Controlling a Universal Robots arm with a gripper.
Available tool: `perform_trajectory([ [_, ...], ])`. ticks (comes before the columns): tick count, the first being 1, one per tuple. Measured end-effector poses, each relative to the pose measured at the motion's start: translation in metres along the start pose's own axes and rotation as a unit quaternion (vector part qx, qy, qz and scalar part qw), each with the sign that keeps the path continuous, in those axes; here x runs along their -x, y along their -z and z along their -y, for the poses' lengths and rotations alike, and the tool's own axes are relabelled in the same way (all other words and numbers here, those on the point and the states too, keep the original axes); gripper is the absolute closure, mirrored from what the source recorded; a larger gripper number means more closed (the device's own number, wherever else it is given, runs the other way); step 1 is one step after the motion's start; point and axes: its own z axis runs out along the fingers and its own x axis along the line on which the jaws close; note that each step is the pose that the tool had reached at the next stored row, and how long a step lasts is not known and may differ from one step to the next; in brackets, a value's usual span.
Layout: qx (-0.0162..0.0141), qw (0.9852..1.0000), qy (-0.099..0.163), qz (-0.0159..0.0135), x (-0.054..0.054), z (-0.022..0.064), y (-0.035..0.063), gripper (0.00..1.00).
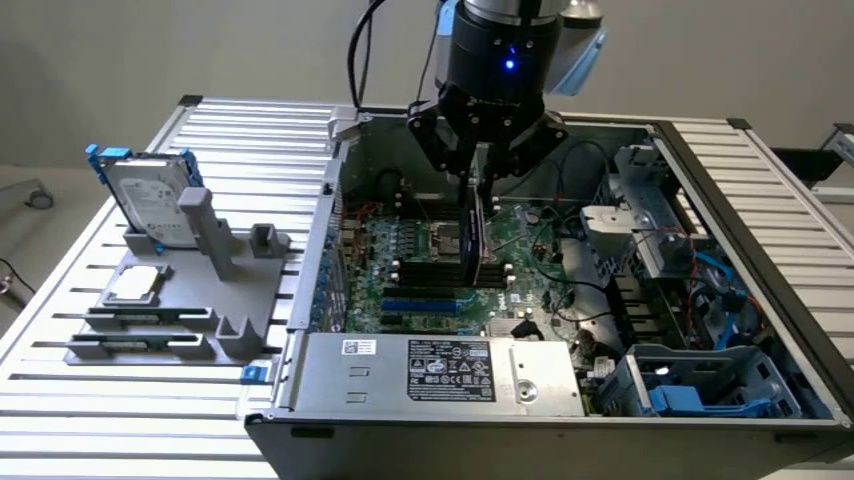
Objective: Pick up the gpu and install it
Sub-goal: 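Insert the gpu into the slot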
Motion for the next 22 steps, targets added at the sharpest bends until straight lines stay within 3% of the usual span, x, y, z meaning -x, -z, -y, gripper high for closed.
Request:
perform_trajectory([
  [8, 0.0005, 1.0, 0.002, 0.0002, 0.0, -0.0006, -0.0026, 0.73],
  [13, 0.0079, 0.999, 0.045, -0.0002, 0.0, -0.0005, -0.0064, 0.73],
  [18, 0.0133, 0.9958, 0.09, -0.0009, 0.0, -0.0004, -0.0103, 0.73],
  [22, 0.0154, 0.9918, 0.127, -0.0018, 0.0, -0.0004, -0.0128, 0.73],
])
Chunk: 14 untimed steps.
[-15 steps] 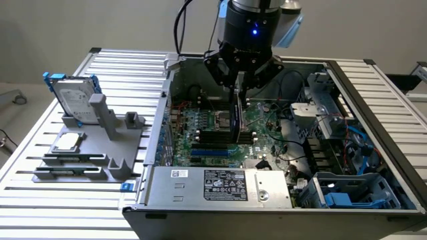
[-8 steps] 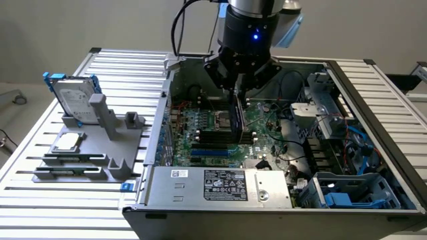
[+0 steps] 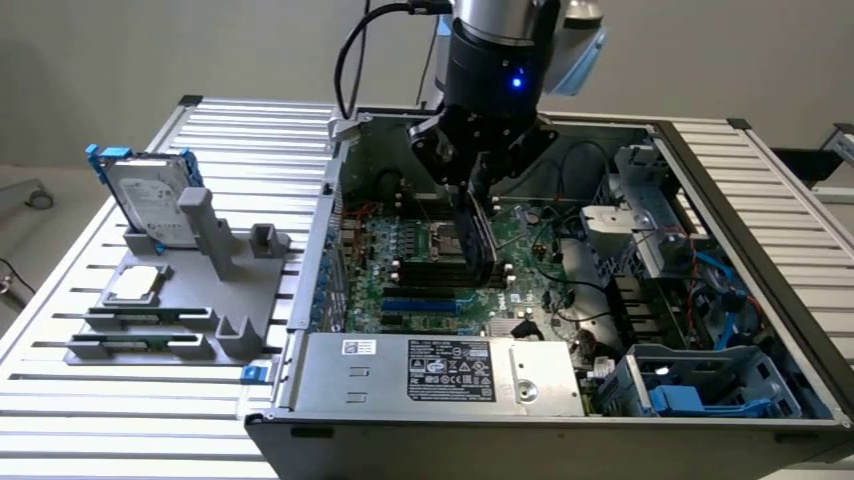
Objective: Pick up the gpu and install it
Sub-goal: 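Insert the gpu into the slot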
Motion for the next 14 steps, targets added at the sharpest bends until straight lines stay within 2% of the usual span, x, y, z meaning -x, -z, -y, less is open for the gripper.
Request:
perform_trajectory([
  [4, 0.0001, 0.9993, 0.036, -0.0018, 0.0, 0.0001, -0.0018, 0.73],
  [7, -0.0002, 0.998, 0.064, -0.0033, 0.0001, 0.0002, -0.0031, 0.73],
  [11, -0.0009, 0.995, 0.1, -0.0053, 0.0001, 0.0003, -0.0048, 0.73],
  [14, -0.0014, 0.9919, 0.127, -0.0068, 0.0001, 0.0003, -0.0061, 0.73],
])
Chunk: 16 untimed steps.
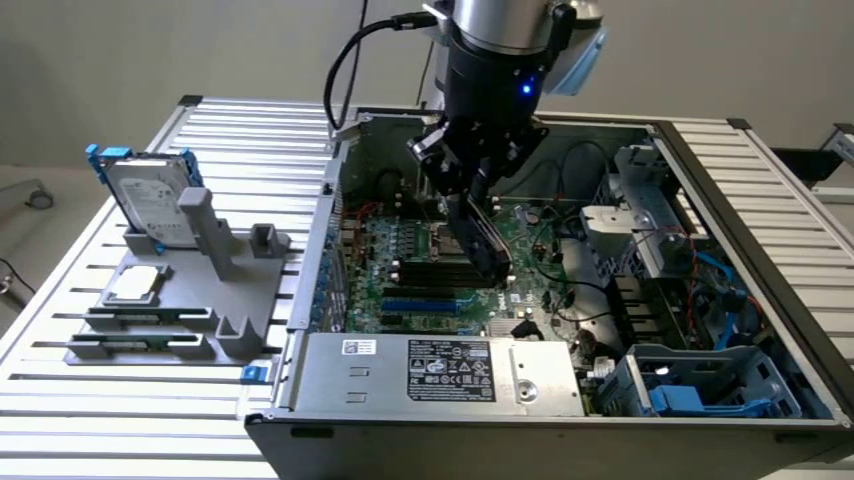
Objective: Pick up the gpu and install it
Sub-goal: 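Insert the gpu into the slot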
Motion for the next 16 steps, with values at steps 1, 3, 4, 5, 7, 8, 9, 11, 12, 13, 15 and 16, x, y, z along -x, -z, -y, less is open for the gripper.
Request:
perform_trajectory([
  [1, -0.0002, 1.0, 0.009, -0.0005, 0.0, 0.0, -0.0004, 0.73],
  [3, -0.0006, 0.9996, 0.027, -0.0016, 0.0, 0.0001, -0.0012, 0.73],
  [4, -0.0007, 0.9993, 0.036, -0.0021, 0.0, 0.0001, -0.0017, 0.73],
  [5, -0.0009, 0.999, 0.045, -0.0026, 0.0, 0.0001, -0.0021, 0.73],
  [7, -0.0013, 0.998, 0.064, -0.0037, 0.0, 0.0002, -0.0029, 0.73],
  [8, -0.0014, 0.9974, 0.073, -0.0042, 0.0001, 0.0002, -0.0033, 0.73],
  [9, -0.0016, 0.9966, 0.082, -0.0047, 0.0001, 0.0002, -0.0038, 0.73],
  [11, -0.002, 0.995, 0.099, -0.0057, 0.0001, 0.0003, -0.0045, 0.73],
  [12, -0.0021, 0.9941, 0.108, -0.0063, 0.0001, 0.0003, -0.0049, 0.73],
  [13, -0.0023, 0.993, 0.118, -0.0068, 0.0001, 0.0003, -0.0053, 0.73],
  [15, -0.0027, 0.9907, 0.136, -0.0078, 0.0001, 0.0003, -0.006, 0.73],
  [16, -0.0028, 0.9894, 0.145, -0.0084, 0.0001, 0.0004, -0.0064, 0.73],
])
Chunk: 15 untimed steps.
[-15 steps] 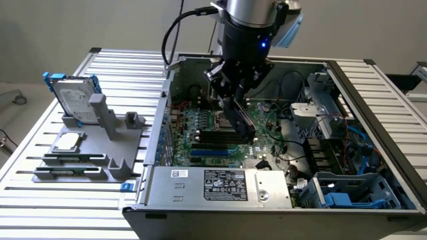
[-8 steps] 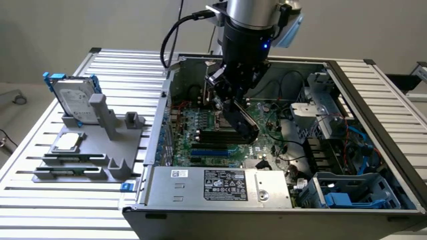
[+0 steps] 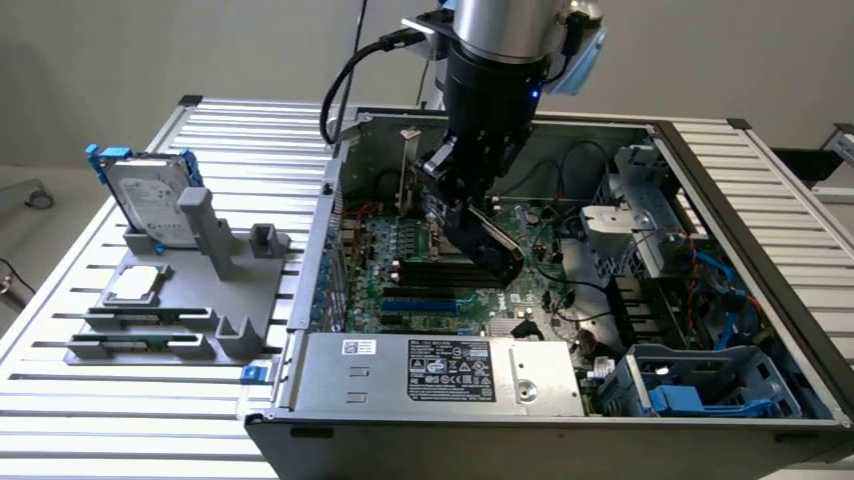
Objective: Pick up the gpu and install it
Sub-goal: 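Insert the gpu into the slot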
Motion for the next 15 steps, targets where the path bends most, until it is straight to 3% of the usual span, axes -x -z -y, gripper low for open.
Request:
perform_trajectory([
  [4, -0.0007, 0.9994, 0.036, -0.002, 0.0, 0.0001, -0.0014, 0.73],
  [8, -0.0014, 0.9974, 0.073, -0.0041, 0.0001, 0.0002, -0.0028, 0.73],
  [11, -0.0019, 0.995, 0.099, -0.0057, 0.0001, 0.0003, -0.0038, 0.73],
  [15, -0.0026, 0.9907, 0.136, -0.0078, 0.0001, 0.0003, -0.0052, 0.73],
])
